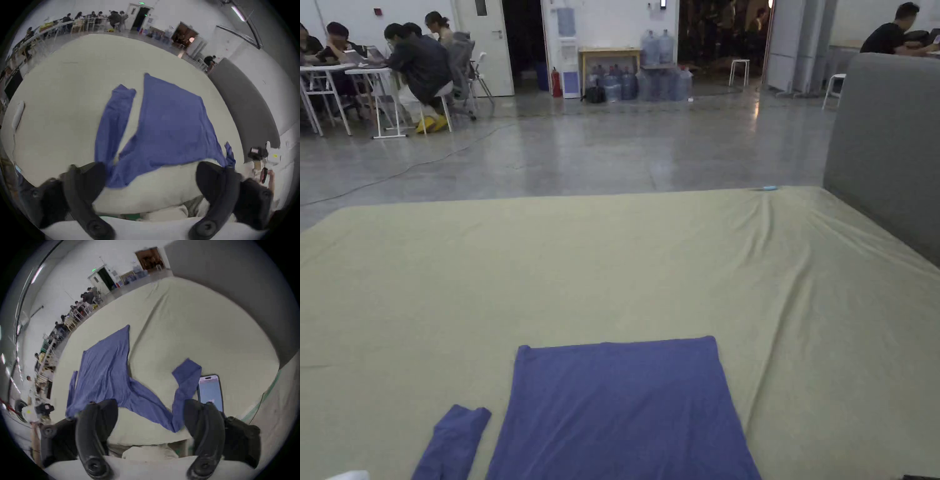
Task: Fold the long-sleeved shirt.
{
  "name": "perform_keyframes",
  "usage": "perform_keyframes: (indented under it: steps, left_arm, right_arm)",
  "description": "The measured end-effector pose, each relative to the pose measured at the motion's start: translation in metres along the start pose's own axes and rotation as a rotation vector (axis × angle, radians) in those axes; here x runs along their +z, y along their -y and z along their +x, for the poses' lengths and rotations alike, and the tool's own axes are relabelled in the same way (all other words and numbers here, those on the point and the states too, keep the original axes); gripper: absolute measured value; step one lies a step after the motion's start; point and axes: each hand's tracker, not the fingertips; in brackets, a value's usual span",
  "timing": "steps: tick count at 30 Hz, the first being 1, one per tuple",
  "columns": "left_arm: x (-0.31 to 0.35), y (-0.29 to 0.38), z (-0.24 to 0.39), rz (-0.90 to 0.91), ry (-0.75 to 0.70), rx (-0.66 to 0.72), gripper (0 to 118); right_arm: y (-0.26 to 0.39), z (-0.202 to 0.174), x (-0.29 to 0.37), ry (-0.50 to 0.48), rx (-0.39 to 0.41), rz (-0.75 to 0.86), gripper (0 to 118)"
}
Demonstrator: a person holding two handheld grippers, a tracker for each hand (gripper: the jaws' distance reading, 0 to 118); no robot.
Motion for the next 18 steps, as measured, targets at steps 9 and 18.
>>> perform_keyframes:
  steps: [9, 18]
  left_arm:
    - [-0.090, -0.091, 0.023, -0.003, -0.009, -0.084, 4]
    - [-0.249, -0.274, 0.025, 0.008, -0.144, 0.076, 111]
  right_arm:
    - [0.050, -0.071, -0.059, -0.086, 0.191, -0.056, 0]
    - [0.045, -0.076, -0.089, -0.142, 0.114, -0.080, 0]
